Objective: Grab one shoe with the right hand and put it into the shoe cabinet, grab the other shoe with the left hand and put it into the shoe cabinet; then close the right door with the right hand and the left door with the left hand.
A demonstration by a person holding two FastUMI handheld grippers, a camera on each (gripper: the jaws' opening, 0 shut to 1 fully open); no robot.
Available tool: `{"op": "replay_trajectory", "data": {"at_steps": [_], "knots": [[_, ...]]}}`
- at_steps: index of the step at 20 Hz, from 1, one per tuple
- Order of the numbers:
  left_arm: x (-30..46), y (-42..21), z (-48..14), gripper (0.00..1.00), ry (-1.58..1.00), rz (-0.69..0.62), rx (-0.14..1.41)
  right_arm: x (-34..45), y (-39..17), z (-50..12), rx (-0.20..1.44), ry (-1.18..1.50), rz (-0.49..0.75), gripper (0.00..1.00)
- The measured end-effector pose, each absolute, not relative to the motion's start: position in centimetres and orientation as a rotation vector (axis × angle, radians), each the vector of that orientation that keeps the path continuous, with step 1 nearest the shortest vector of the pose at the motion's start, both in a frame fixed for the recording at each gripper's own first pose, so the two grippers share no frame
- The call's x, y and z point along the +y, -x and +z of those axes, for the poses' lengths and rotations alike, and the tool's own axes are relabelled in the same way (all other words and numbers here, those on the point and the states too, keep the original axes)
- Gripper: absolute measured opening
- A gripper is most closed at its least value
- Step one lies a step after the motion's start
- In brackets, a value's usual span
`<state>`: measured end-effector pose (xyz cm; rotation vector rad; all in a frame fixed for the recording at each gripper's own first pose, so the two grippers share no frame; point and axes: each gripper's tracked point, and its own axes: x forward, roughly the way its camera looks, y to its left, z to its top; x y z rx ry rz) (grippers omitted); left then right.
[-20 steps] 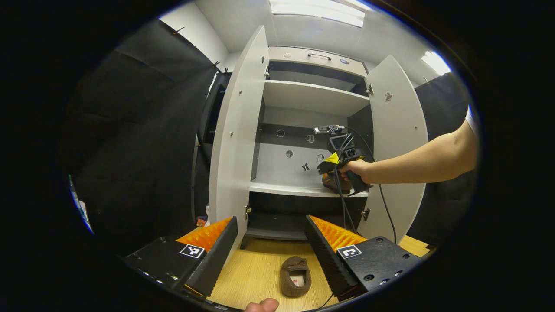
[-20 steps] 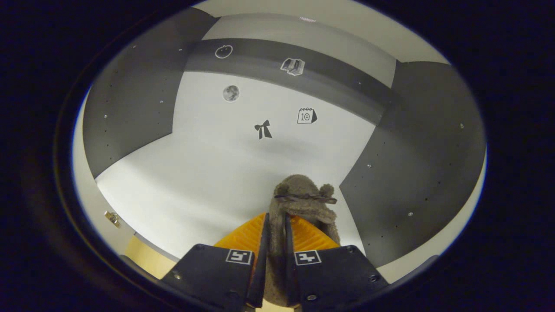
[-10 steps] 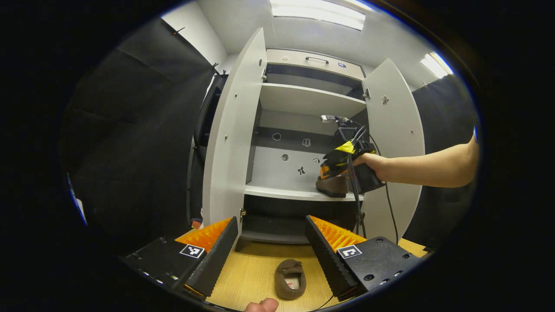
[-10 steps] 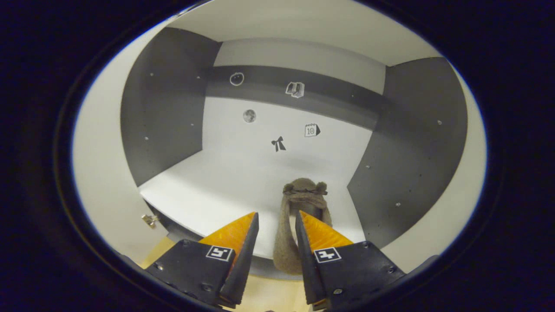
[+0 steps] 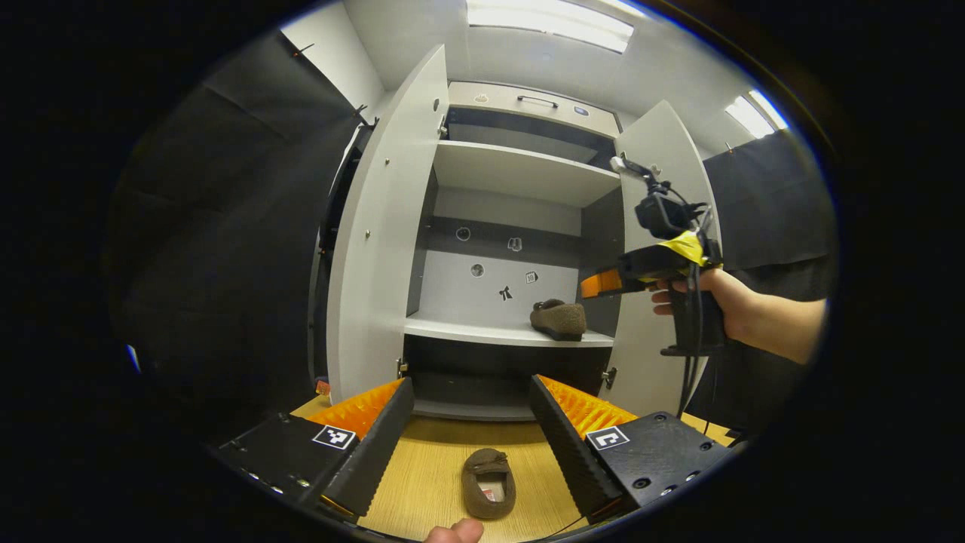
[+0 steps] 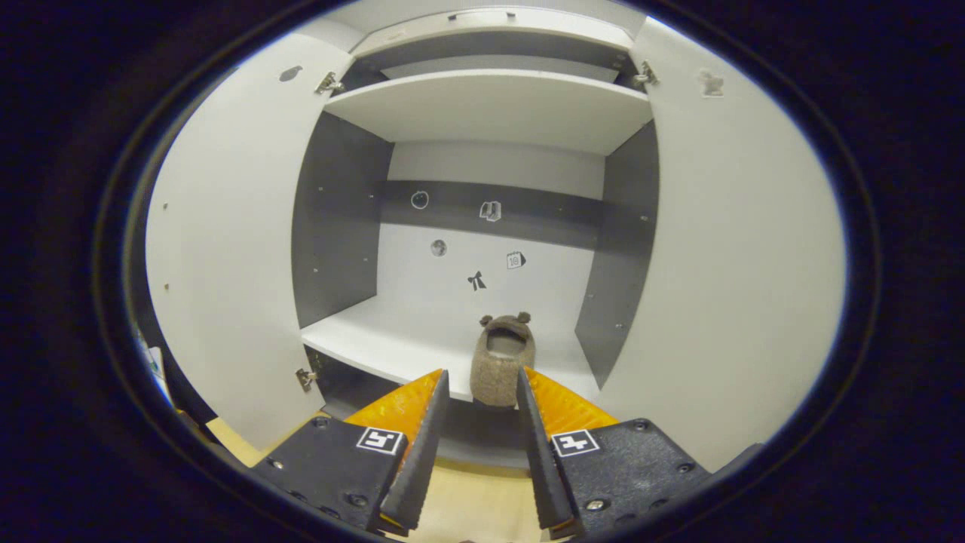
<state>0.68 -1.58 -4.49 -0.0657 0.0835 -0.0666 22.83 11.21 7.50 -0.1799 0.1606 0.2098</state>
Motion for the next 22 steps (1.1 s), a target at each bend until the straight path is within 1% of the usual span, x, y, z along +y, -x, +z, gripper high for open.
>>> {"op": "replay_trajectory", "data": {"at_steps": [1,2,3,5,6,8,12,13,14,17,19,21,22], "knots": [[-1.8,-0.6,-4.5,0.95,0.064,-0.073,0.084,10.6,-21.4,7.0,0.138,0.172,0.202,0.63],[-2.0,-0.5,-4.4,0.95,0.061,-0.078,0.082,10.0,-20.1,6.5,0.116,0.171,0.196,0.59],[-2.1,-0.4,-4.3,0.95,0.058,-0.079,0.079,9.3,-19.0,5.7,0.1,0.173,0.183,0.63],[-2.3,-0.4,-4.3,0.95,0.056,-0.082,0.079,8.4,-16.9,4.3,0.078,0.164,0.16,0.63],[-2.5,-0.3,-4.4,0.95,0.055,-0.085,0.083,8.2,-15.9,3.6,0.069,0.148,0.158,0.58],[-2.7,-0.4,-4.7,0.95,0.048,-0.088,0.091,7.7,-13.8,2.0,0.061,0.127,0.154,0.58],[-3.4,-0.3,-5.4,0.95,0.035,-0.106,0.116,6.1,-10.6,-1.0,0.046,0.133,0.105,0.59],[-3.5,-0.2,-5.7,0.95,0.03,-0.11,0.123,6.0,-9.8,-1.6,0.045,0.133,0.096,0.64],[-3.7,-0.2,-5.9,0.95,0.03,-0.116,0.128,5.5,-9.1,-2.3,0.043,0.132,0.072,0.59],[-4.5,0.2,-6.8,0.95,0.044,-0.13,0.161,5.1,-7.1,-4.5,0.046,0.108,0.042,0.6],[-4.6,0.2,-7.3,0.95,0.041,-0.132,0.183,5.0,-6.2,-5.5,0.05,0.094,0.041,0.62],[-4.5,0.0,-8.0,0.95,0.031,-0.131,0.206,5.3,-5.5,-6.1,0.052,0.089,0.058,0.71],[-4.5,0.0,-8.4,0.95,0.029,-0.131,0.219,5.3,-5.1,-6.2,0.046,0.091,0.068,0.77]]}}
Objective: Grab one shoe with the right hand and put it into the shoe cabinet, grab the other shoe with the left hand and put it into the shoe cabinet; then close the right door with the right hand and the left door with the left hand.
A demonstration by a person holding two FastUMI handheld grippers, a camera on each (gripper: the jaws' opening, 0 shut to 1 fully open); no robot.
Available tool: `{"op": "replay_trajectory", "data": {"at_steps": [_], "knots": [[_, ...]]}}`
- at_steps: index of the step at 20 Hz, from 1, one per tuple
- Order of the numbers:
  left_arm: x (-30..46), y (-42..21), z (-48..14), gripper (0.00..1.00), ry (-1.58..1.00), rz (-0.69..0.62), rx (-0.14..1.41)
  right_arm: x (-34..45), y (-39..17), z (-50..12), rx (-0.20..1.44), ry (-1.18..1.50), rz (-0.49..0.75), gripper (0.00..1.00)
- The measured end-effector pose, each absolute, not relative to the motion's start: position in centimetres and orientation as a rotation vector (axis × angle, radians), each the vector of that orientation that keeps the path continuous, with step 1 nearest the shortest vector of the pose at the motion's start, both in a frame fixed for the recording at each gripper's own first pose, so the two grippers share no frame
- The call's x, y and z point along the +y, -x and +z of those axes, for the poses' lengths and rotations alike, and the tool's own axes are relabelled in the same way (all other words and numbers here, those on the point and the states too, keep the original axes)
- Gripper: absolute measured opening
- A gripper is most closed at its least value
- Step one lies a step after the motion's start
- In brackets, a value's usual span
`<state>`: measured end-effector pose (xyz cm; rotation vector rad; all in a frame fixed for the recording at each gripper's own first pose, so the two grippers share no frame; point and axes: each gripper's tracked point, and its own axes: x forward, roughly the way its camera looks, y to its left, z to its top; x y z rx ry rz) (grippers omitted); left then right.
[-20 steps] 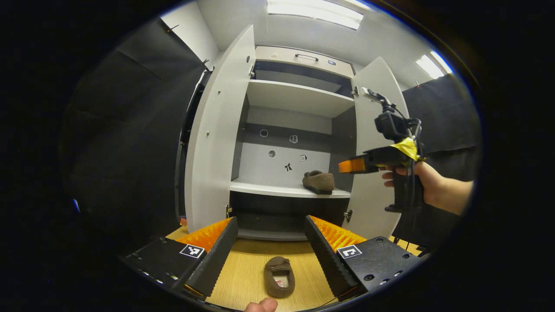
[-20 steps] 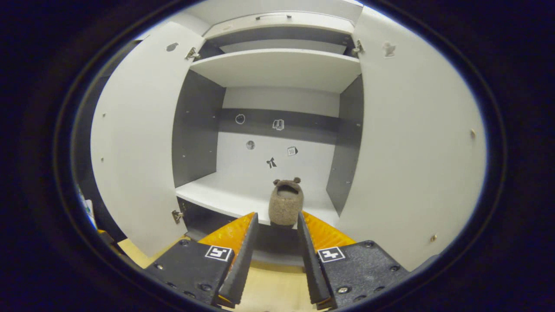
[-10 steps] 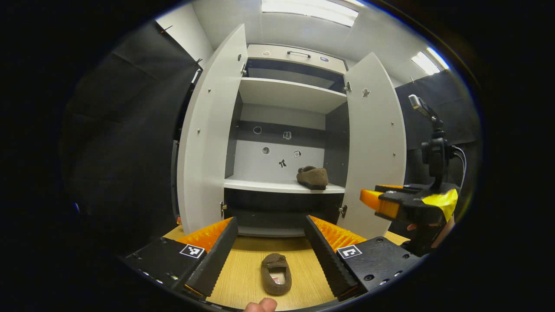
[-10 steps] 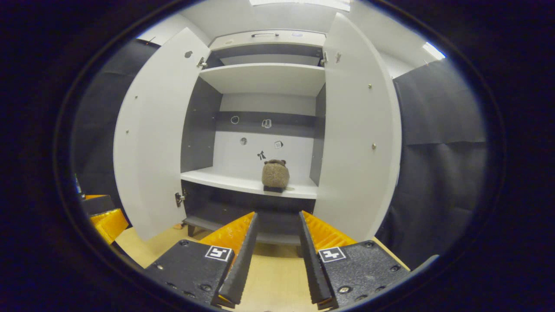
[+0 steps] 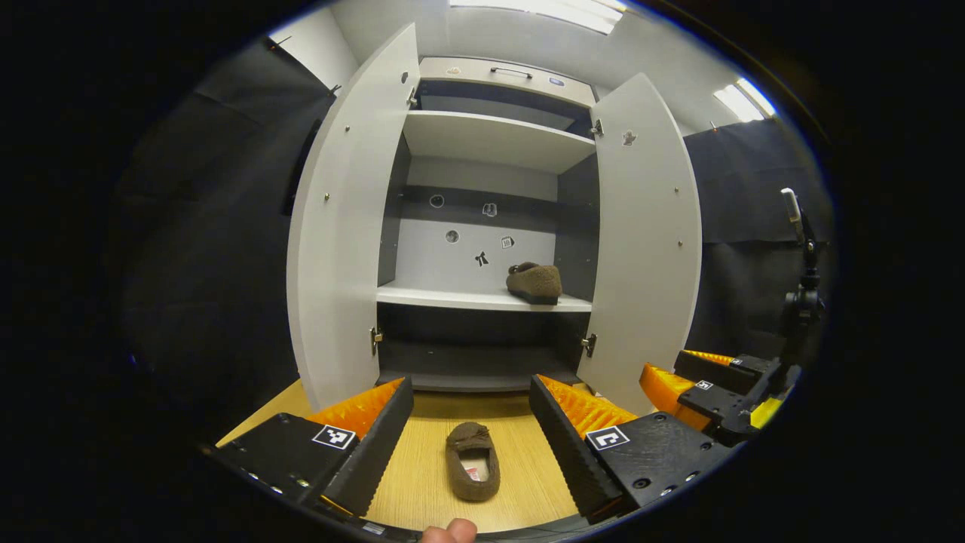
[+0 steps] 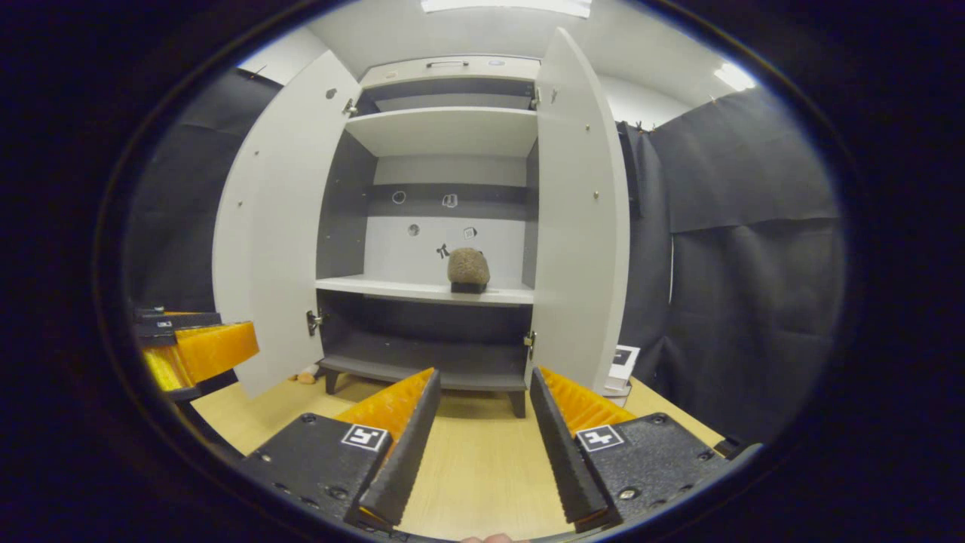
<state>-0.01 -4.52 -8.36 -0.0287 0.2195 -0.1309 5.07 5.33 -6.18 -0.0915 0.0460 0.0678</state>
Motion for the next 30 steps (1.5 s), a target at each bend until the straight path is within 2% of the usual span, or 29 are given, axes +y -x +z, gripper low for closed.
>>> {"op": "replay_trajectory", "data": {"at_steps": [2,5,6,11,14,18,23,30], "knots": [[-4.9,0.1,-9.3,0.95,0.049,-0.138,0.255,5.4,-4.5,-5.9,0.028,0.098,0.083,0.86],[-5.6,0.3,-10.8,0.95,0.071,-0.15,0.308,5.0,-4.1,-5.6,0.013,0.107,0.074,0.91],[-5.8,0.3,-11.4,0.95,0.069,-0.154,0.329,5.2,-3.8,-5.6,0.018,0.101,0.075,1.0],[-5.6,-2.3,-15.0,0.95,0.031,-0.181,0.431,5.0,-3.3,-5.8,0.03,0.107,0.093,1.0],[-5.5,-4.3,-20.2,0.95,0.068,-0.208,0.584,5.0,-3.1,-6.2,0.049,0.113,0.097,1.0],[-4.0,-5.4,-28.1,0.95,0.14,-0.169,0.769,5.1,-2.8,-7.2,0.099,0.09,0.116,1.0],[-2.2,-6.7,-34.6,0.95,0.137,-0.118,0.845,4.8,-3.1,-7.1,0.115,0.118,0.107,1.0],[-2.1,-8.6,-38.5,0.95,0.175,-0.095,0.869,4.3,-4.0,-7.5,0.139,0.148,0.084,1.0]]}}
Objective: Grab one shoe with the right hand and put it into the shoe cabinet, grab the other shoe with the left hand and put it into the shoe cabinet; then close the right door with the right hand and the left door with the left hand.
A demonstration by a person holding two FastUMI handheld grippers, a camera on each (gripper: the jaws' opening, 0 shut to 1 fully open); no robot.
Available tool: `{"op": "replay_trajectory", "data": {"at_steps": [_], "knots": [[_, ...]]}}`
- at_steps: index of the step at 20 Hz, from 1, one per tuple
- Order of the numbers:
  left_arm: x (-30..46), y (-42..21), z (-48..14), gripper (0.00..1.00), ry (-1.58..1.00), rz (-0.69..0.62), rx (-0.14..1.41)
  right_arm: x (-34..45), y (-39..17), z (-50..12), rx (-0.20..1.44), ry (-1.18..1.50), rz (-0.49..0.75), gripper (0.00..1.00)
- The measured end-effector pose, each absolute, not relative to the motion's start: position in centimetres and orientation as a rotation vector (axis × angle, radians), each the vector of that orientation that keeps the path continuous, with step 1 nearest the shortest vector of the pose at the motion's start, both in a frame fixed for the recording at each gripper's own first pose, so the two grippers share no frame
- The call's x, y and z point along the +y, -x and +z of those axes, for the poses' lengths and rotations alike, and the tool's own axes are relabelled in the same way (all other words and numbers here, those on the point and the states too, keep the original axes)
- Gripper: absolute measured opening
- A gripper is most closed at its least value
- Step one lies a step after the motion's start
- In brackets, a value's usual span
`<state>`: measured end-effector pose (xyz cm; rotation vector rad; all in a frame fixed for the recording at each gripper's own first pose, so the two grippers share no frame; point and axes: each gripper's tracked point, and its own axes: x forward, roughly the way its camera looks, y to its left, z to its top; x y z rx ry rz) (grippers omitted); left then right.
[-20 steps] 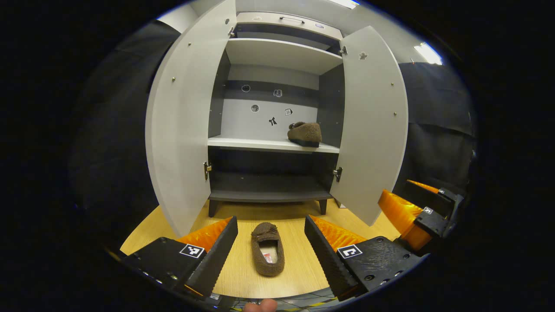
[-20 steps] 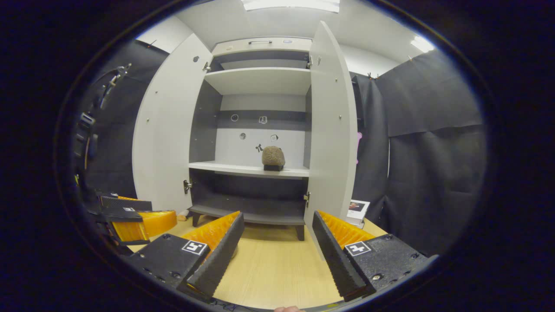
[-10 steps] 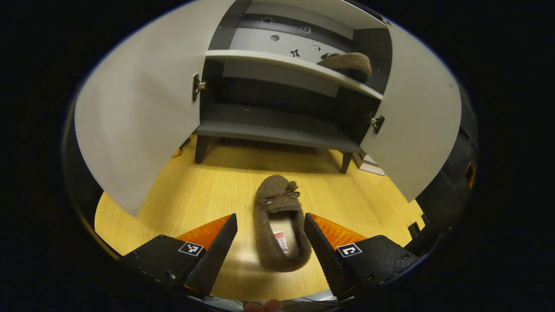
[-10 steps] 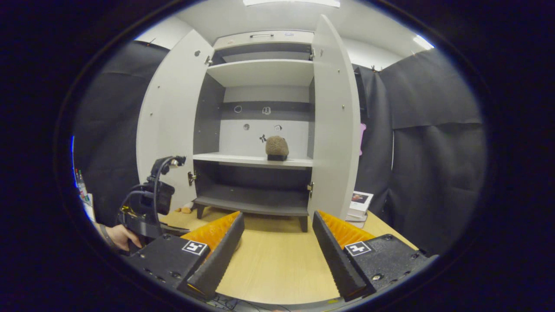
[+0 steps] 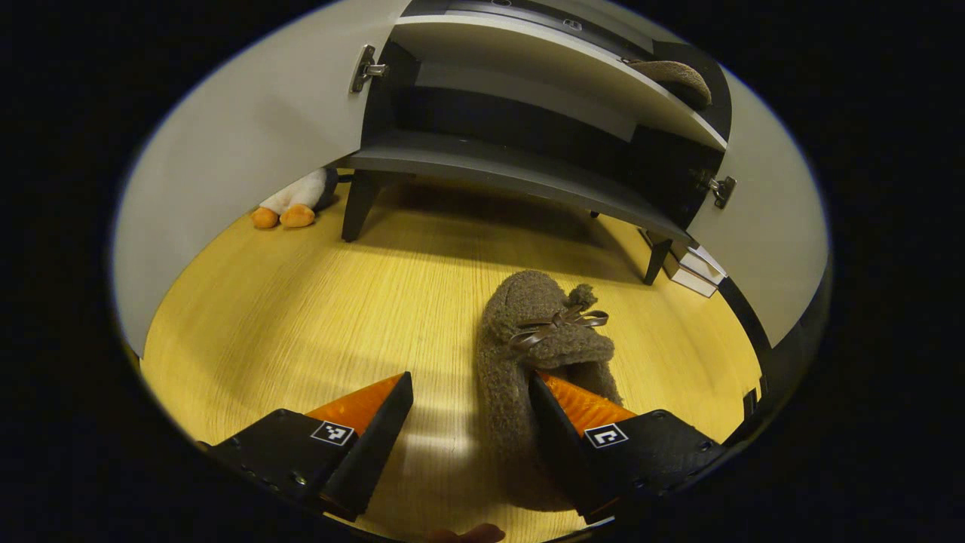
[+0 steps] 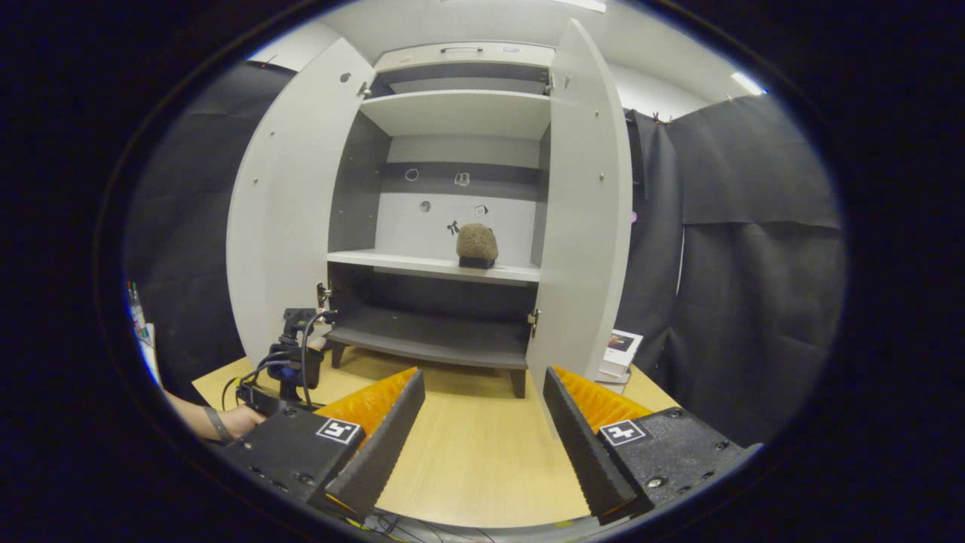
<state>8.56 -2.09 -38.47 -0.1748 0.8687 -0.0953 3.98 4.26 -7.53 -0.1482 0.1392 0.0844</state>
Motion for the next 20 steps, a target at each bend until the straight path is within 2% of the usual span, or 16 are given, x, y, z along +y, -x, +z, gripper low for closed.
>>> {"op": "replay_trajectory", "data": {"at_steps": [3,6,7,8,9,15,19,20], "knots": [[-2.6,-9.3,-39.1,0.92,0.205,-0.111,0.839,4.3,-4.3,-7.7,0.146,0.145,0.082,1.0],[-3.6,-9.4,-39.1,0.78,0.242,-0.135,0.813,3.9,-4.4,-8.1,0.156,0.139,0.068,1.0],[-4.5,-9.3,-39.1,0.53,0.274,-0.147,0.805,3.8,-4.5,-8.3,0.165,0.134,0.068,1.0],[-4.6,-9.4,-39.1,0.48,0.27,-0.131,0.799,3.7,-4.5,-8.6,0.172,0.13,0.067,1.0],[-4.5,-9.4,-39.4,0.36,0.258,-0.128,0.793,3.6,-4.6,-8.6,0.175,0.127,0.066,1.0],[-4.1,-9.1,-39.1,0.36,0.368,-0.087,0.797,3.8,-4.8,-8.4,0.164,0.108,0.071,1.0],[-3.4,-9.6,-38.4,0.05,0.33,-0.06,0.792,4.2,-4.6,-8.7,0.168,0.105,0.092,1.0],[-3.4,-9.4,-37.4,0.03,0.291,-0.077,0.775,4.2,-4.6,-8.8,0.17,0.106,0.091,1.0]]}}
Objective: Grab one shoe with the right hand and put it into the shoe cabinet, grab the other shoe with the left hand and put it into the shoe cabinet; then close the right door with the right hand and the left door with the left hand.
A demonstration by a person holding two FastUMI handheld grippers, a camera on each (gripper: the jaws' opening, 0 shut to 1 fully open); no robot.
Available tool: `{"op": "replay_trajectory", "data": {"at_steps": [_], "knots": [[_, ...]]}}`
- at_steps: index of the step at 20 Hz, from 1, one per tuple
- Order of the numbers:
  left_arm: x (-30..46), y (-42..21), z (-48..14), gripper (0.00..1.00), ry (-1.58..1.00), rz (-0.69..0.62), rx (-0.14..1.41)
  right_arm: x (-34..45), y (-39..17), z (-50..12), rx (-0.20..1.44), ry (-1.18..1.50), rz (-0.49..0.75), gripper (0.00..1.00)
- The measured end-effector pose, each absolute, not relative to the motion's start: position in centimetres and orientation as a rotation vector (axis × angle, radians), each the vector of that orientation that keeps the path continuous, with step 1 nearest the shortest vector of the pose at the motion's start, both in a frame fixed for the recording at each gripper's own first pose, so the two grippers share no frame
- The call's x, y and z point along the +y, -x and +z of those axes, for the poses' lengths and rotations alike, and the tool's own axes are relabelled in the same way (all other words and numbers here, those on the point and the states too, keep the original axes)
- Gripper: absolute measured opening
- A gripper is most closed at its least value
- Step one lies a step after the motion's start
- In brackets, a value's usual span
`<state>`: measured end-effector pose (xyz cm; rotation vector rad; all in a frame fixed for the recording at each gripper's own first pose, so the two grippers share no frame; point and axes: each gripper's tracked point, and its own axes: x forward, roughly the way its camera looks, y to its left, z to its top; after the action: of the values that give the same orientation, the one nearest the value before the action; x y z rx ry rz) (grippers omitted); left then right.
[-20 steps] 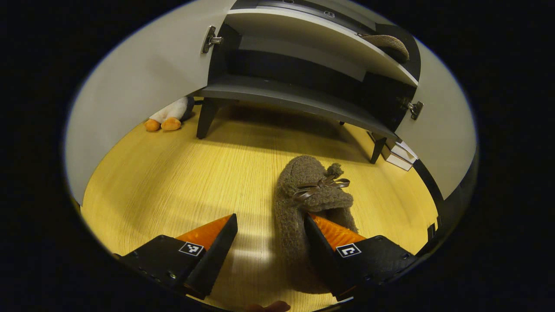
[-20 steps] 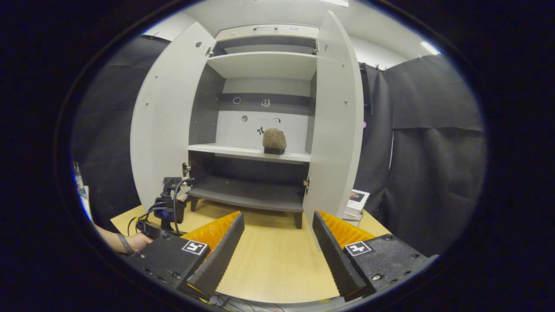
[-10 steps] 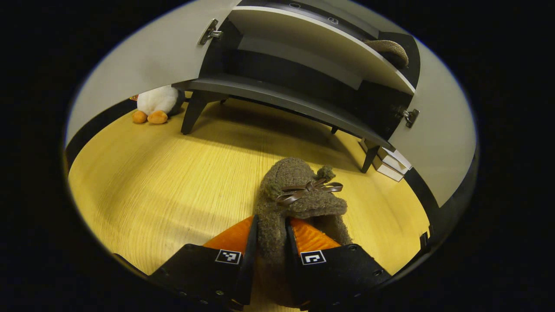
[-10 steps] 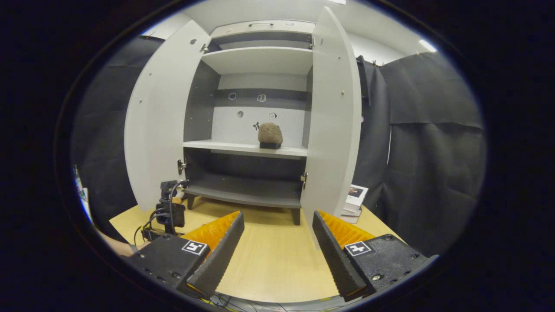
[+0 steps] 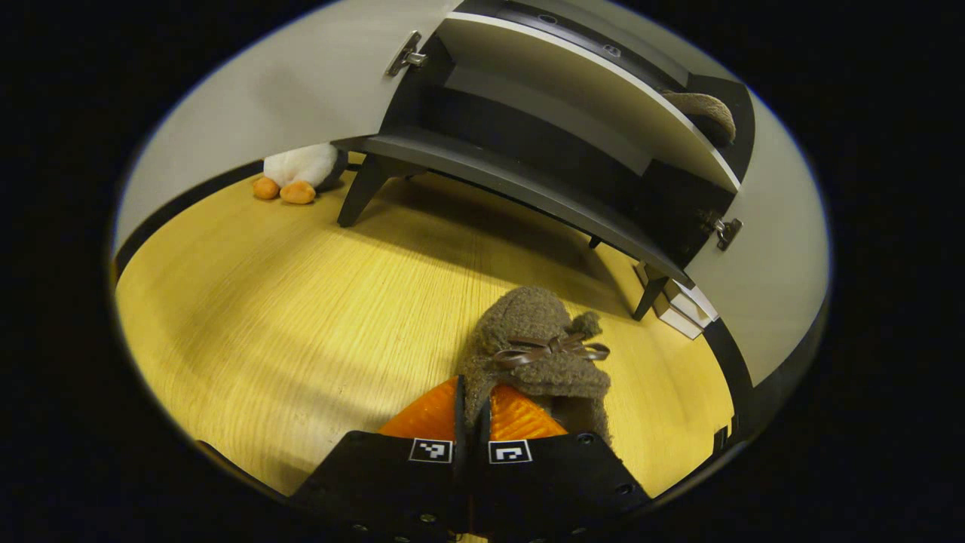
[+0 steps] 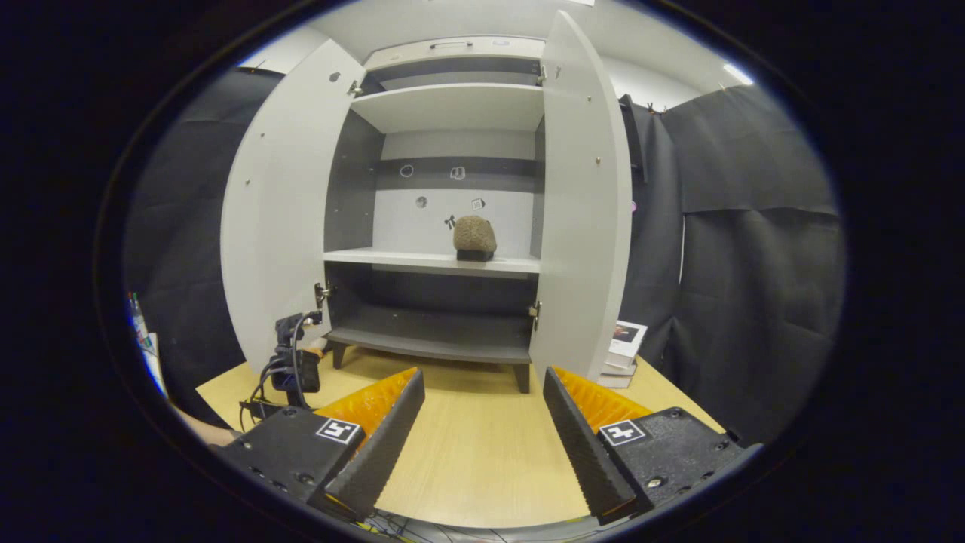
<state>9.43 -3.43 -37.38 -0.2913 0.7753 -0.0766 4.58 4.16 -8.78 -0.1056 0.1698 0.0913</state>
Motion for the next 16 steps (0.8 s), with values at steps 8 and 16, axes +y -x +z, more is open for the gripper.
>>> {"op": "replay_trajectory", "data": {"at_steps": [8,16], "knots": [[-5.7,-15.4,-11.7,0.0,0.183,-0.136,0.337,4.1,-4.4,-8.7,0.152,0.103,0.093,1.0],[-5.6,-32.6,0.4,0.0,0.291,-0.121,0.349,4.6,-3.8,-9.3,0.15,0.08,0.104,1.0]]}}
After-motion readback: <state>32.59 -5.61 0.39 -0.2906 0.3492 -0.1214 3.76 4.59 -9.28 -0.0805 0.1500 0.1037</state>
